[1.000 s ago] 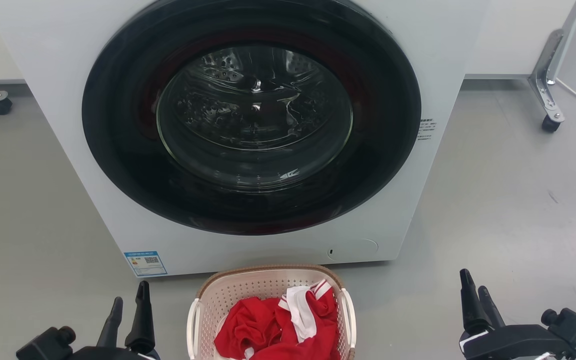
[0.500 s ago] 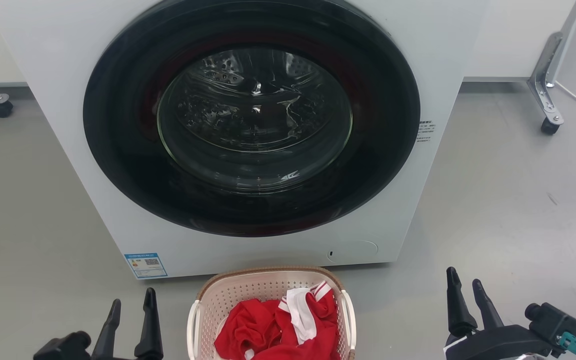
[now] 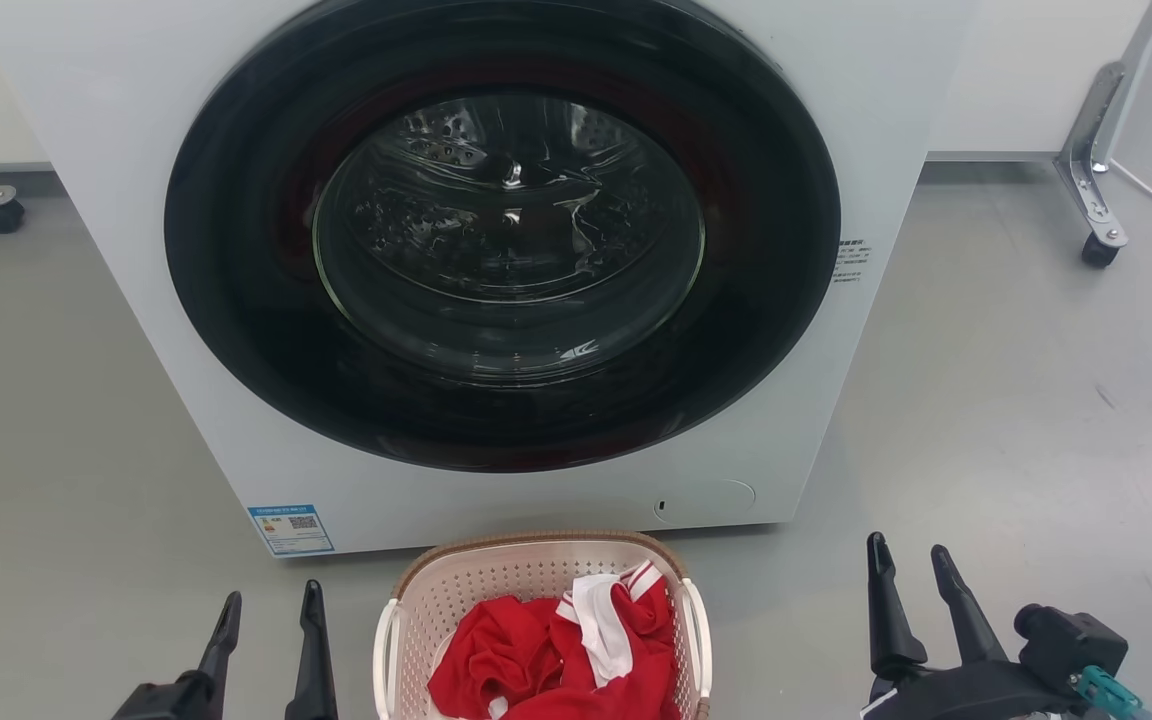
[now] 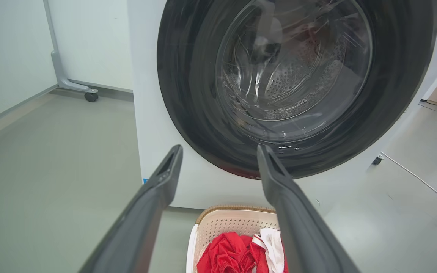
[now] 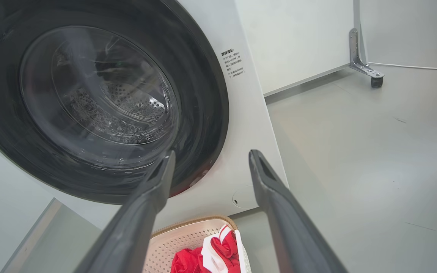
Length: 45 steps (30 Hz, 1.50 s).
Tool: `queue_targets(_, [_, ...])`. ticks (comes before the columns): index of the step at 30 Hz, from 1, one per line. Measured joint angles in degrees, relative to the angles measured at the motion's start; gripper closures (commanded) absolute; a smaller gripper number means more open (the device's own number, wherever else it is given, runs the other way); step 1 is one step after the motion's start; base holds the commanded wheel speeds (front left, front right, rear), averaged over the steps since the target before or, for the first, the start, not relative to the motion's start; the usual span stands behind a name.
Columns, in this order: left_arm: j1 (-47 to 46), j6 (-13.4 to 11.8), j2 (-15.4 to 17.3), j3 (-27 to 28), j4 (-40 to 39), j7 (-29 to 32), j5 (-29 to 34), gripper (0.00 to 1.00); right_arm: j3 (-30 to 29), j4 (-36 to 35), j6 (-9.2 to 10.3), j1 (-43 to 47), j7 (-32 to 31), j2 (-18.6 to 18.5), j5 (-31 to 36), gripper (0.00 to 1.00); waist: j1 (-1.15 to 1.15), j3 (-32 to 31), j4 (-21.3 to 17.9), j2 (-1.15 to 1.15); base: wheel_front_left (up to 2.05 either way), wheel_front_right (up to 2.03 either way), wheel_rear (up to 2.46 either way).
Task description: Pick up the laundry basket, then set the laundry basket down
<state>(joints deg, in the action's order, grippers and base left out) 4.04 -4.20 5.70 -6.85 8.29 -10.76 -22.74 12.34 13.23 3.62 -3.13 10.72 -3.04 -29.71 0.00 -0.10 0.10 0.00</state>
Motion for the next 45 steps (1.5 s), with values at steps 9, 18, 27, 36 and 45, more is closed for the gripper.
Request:
queue_targets(9, [0.6,-1.3,0.2,-1.2,-1.2,-1.9,7.5,0.0,1.4,-0.5,0.92,0.1,1.9,0.0,6.9,0.0,0.0,0.2,-0.1,0.0,0.0,0.0,0.0])
queue_targets(18, [1.2,-1.8,0.4,-2.1,-1.8,-3.5,13.8,0.0,2.7,-1.1,1.48,0.1,3.6,0.0,13.0,0.0,0.0,0.5,-0.1,0.0,0.0,0.0,0.0])
queue_targets(27, [1.2,-1.4,0.2,-2.0,-1.8,-3.5,13.7,0.0,2.5,-1.1,1.43,0.1,3.6,0.0,14.1,0.0,0.0,0.5,-0.1,0.0,0.0,0.0,0.0])
queue_targets(36, [1.2,-1.3,-0.1,-1.7,-1.7,-3.5,13.6,0.0,2.0,-1.0,1.16,0.1,3.6,0.0,14.1,0.0,0.0,0.7,-0.1,0.0,0.0,0.0,0.0])
queue_targets(45, [1.2,-0.8,-0.3,-1.5,-1.7,-3.5,13.5,0.0,1.7,-0.8,0.89,0.1,3.6,0.0,14.1,0.0,0.0,0.7,-0.1,0.0,0.0,0.0,0.0])
